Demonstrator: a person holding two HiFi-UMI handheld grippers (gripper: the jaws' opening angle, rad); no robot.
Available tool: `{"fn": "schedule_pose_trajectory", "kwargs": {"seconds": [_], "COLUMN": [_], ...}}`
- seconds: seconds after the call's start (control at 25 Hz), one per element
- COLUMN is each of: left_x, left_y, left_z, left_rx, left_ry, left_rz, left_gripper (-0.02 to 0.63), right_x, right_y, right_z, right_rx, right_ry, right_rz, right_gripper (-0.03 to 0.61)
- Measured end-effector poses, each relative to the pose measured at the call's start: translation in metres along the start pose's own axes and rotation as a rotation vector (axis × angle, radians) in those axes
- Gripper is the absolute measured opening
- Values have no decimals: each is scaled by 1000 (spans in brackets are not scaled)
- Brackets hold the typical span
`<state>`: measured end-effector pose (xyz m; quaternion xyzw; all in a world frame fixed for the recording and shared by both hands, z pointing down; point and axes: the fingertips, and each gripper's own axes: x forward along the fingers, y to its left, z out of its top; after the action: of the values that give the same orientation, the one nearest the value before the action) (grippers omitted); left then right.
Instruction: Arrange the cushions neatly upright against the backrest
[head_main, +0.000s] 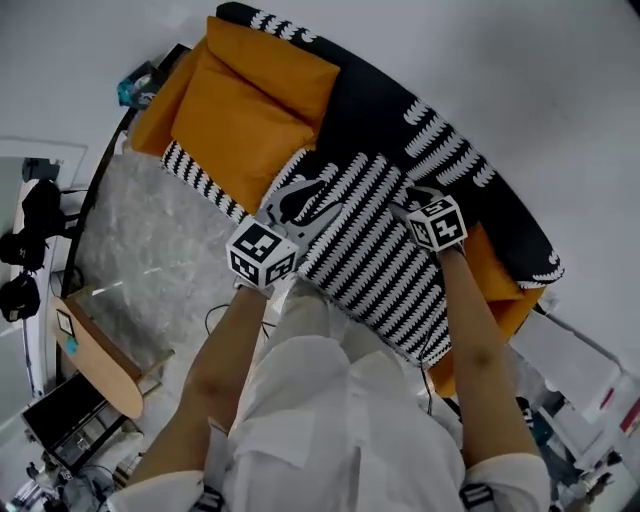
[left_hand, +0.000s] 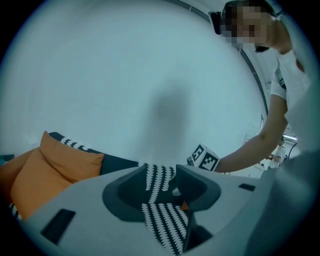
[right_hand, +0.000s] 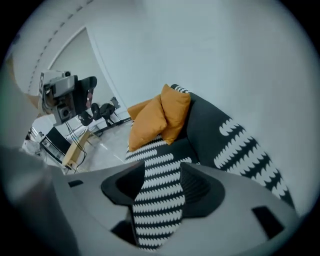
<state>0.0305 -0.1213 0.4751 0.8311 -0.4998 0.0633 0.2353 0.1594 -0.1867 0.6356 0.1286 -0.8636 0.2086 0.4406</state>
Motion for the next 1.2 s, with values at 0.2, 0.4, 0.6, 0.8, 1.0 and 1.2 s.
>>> {"fn": "schedule_pose_trajectory", "kwargs": {"seconds": [0.2,0.4,0.6,0.8,1.0,1.2], "left_x": [-49,-91,-124,-142,-139,-137], "left_y": [71,134,175,207,225,230], "left_z": [5,0,-14,-33,-47,-54], "left_rx": [-13,-26,-66,-97,-116,-135], "left_ry": [-15,-26,-35,-17,-10,-7], "left_rz": [55,118,171,204,227,224], "left_gripper": [195,195,193,193,195,193], "right_x": [67,146,213,254,288,312], "right_y": [34,59,52,30,15,14], "right_z": [68,124,156,167,160,166], "right_rx": [63,143,388,705,900,976], "right_ry": [-6,-15,-41,-77,-53,-39], "right_rz": [31,75,57,18,23,42], "right_gripper": [232,258,287,291,306,327]}}
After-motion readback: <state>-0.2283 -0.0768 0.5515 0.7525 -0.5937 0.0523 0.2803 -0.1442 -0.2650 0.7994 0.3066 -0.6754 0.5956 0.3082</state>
